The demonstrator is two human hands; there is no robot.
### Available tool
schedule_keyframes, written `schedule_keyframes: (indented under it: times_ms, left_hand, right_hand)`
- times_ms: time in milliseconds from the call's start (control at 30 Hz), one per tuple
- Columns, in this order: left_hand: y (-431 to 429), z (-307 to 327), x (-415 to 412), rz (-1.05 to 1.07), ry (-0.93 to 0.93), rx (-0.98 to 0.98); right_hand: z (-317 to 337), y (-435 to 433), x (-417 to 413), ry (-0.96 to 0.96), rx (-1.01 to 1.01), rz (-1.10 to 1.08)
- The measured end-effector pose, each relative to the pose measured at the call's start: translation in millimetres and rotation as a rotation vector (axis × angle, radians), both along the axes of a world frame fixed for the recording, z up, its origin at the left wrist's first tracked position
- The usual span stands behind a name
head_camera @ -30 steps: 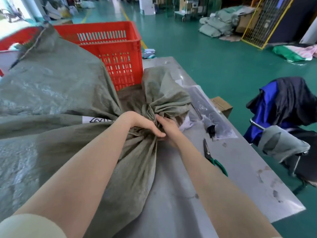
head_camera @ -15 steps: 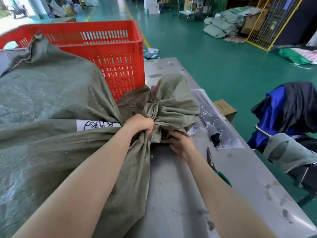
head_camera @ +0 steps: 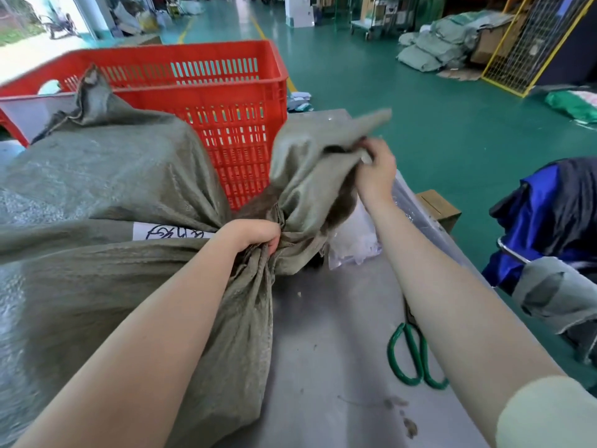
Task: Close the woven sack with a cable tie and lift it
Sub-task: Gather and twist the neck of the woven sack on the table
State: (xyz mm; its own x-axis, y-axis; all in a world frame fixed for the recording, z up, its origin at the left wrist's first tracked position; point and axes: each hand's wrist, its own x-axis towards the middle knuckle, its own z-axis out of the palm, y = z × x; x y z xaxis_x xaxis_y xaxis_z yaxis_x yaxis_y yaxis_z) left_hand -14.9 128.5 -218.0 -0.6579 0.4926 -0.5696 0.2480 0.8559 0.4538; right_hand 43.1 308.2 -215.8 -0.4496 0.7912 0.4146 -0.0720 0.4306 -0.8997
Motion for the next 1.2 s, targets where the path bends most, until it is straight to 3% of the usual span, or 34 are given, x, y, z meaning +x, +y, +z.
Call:
schedule_keyframes:
  times_ms: [67,133,200,267,367,567,700,867,933,1033,1100,1200]
  left_hand:
    - [0.0,0.3,-0.2,0.0,-0.022,0.015]
    - [-0.1,-0.9,-0.3,-0.004,-0.031,0.028]
    - [0.0,-1.7,0.1,0.014,-0.033,0.03]
    - [0.0,-1.1,2.0,0.017,-0.019,0.024]
    - [0.9,1.5,2.4,-0.005,-0.016,0.048]
    - [-1.5,-0.8,-1.5,-0.013,-0.018,0.039]
    - [1.8,-7.6,2.1,-0.017,0.016,0.027]
    - [3.0,-9.8,-1.3,-0.077,0.067,0.008]
    - [0.4,-8.0,-2.7,-0.076,0.116,-0.002]
    - [0.2,-10.1,3.6,-0.07,0.097,-0.034]
    - [1.7,-12.5,4.2,-0.084,0.035,-0.042]
    - [4.2,-13.6,0.0,-0.102,0.005,-0.052]
  right_hand:
    - [23.1,-8.7,-8.2,0.084,0.216,0.004]
    - [16.5,-16.2,-11.5,0.076,0.215,0.001]
    - [-15.9,-23.9,-6.2,0.08,0.014,0.011]
    - [-48.0,-28.4,9.2,0.072,-0.368,-0.025]
    - [-74.3,-32.1,29.9,-0.098,-0.872,-0.219]
    - [-50.6,-23.2,20.4,-0.026,-1.17,0.162]
    - [-5.3,-23.9,1.4,0.169,-0.959,0.174]
    - [69.7,-23.9,-20.8,0.185,-0.389,0.339]
    - [89.2,-30.3,-18.6,0.252,-0.422,0.371]
    - [74.4,-27.5,-7.4,0.393,-0.815,0.235]
    - [36.4,-21.9,1.6,0.31,-0.943,0.124]
    - [-13.3,-17.6,19.6,0.09,-0.873,-0.028]
